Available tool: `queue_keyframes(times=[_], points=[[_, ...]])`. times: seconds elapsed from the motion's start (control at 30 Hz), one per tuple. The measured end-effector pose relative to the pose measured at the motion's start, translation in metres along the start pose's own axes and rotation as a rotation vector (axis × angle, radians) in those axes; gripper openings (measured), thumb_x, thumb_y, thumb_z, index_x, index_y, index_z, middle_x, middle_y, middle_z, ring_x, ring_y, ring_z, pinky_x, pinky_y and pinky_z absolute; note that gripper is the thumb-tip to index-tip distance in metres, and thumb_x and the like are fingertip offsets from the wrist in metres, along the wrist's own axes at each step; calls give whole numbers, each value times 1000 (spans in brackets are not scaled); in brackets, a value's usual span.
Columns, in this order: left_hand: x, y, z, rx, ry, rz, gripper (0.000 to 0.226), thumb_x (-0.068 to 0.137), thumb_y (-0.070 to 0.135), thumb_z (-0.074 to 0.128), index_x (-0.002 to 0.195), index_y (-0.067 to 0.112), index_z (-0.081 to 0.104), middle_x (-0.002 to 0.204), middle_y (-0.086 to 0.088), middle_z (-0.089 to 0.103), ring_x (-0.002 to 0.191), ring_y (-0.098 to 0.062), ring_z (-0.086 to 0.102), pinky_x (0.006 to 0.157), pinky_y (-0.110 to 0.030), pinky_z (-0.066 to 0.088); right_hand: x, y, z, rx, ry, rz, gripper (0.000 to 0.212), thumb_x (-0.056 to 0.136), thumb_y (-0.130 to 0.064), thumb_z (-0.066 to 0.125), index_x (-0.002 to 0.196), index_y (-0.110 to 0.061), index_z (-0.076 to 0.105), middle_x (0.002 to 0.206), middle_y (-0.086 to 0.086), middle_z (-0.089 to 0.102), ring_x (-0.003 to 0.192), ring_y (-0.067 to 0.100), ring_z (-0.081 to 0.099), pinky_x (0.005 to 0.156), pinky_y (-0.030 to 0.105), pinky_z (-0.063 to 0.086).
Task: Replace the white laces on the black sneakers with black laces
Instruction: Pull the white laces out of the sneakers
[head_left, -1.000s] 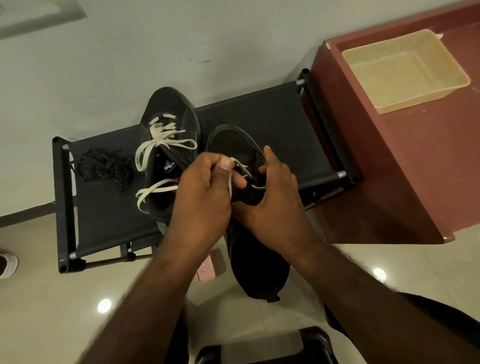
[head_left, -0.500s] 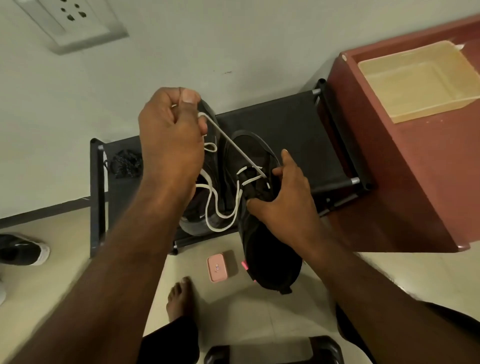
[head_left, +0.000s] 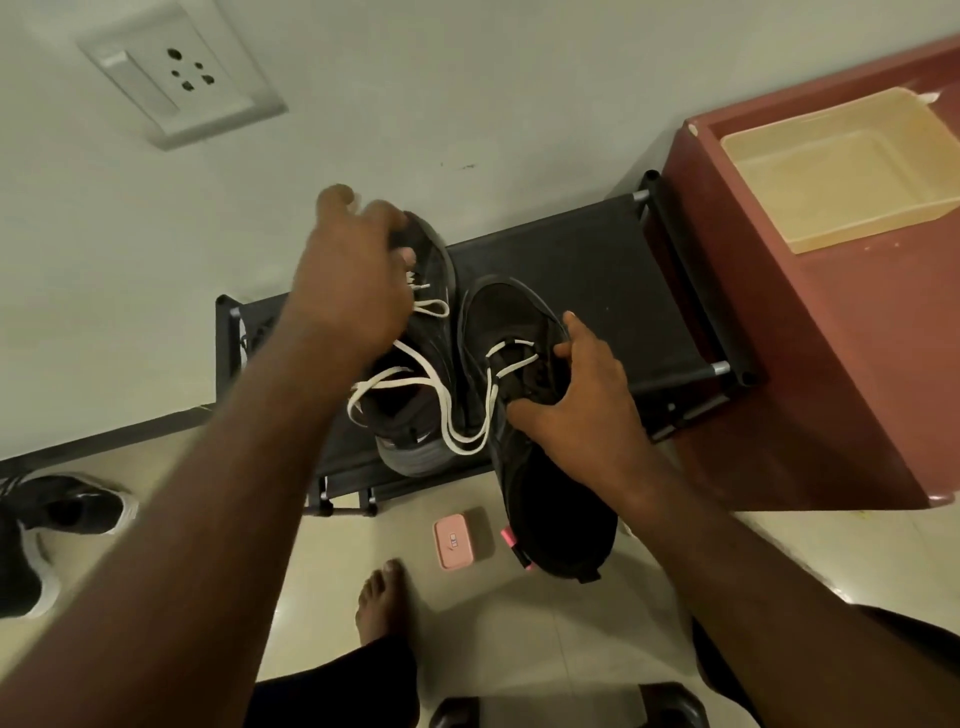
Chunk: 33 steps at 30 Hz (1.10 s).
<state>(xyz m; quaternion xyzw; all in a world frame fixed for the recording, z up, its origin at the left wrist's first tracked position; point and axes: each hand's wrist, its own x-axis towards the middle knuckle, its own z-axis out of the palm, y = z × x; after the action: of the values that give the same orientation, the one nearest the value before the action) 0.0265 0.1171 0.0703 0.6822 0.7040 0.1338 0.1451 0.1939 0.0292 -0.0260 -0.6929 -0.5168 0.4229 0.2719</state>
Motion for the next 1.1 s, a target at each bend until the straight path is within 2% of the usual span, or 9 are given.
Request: queue_keyframes(times=[0.07,0.13,0.23,0.33,0.47,0.67,0.8,0.97,1.1], points=[[-23,7,7,32,13,46,32,101,15,50,133,10,55,159,-15,19,135,-34,42,106,-31,35,0,1,1,-16,9,-13,99,75,-32,77,157,-24,22,139,-4,42,133,16,35,111,41,37],[-54,14,18,-71,54,98,31,100,14,52,130,12,58,154,-12,31,131,-26,46,106,-27,35,0,3,2,-43,19,-20,95,76,-33,77,156,-25,26,141,-3,42,133,16,36,110,42,39],[-103,20,44,-306,-87,34,28,98,15,55,124,17,62,122,1,61,107,-7,57,96,-27,47,-2,5,3,-18,48,-29,89,75,-34,77,152,-27,34,141,-3,43,133,16,38,109,40,39],[-135,17,74,-415,-202,-24,27,95,16,58,121,21,61,108,9,60,96,-1,57,86,-19,49,-5,6,3,48,72,-32,81,74,-29,77,147,-32,42,136,-8,47,130,11,42,106,32,40],[-133,9,98,-373,-192,-35,33,85,20,66,117,22,59,103,10,46,93,-5,52,79,-19,49,-7,10,1,115,63,-42,69,79,-28,74,142,-36,46,126,-17,46,126,7,46,103,29,42],[-129,2,105,-321,-122,-45,44,81,22,68,122,23,55,105,10,47,91,-11,54,78,-31,53,3,6,-4,114,99,-85,29,92,-43,65,120,-37,65,114,-17,58,109,1,58,98,30,51],[-133,-7,105,-297,-151,-47,50,81,27,64,129,31,50,103,8,61,88,-17,61,72,-38,55,8,4,-7,-57,70,-197,20,90,-27,69,109,-33,72,110,-17,55,105,-3,56,87,7,44],[-135,-9,103,-372,-123,-12,52,77,26,53,128,22,59,94,2,65,81,-17,61,68,-34,52,13,2,-3,-252,9,-258,20,88,-26,71,108,-29,73,113,-9,47,114,11,50,86,15,43],[-132,-10,102,-320,-121,36,55,78,25,50,130,16,62,79,6,50,66,-14,47,56,-21,36,16,-2,0,-301,12,-269,13,90,-24,71,102,-27,73,113,-6,44,114,12,46,82,8,35]])
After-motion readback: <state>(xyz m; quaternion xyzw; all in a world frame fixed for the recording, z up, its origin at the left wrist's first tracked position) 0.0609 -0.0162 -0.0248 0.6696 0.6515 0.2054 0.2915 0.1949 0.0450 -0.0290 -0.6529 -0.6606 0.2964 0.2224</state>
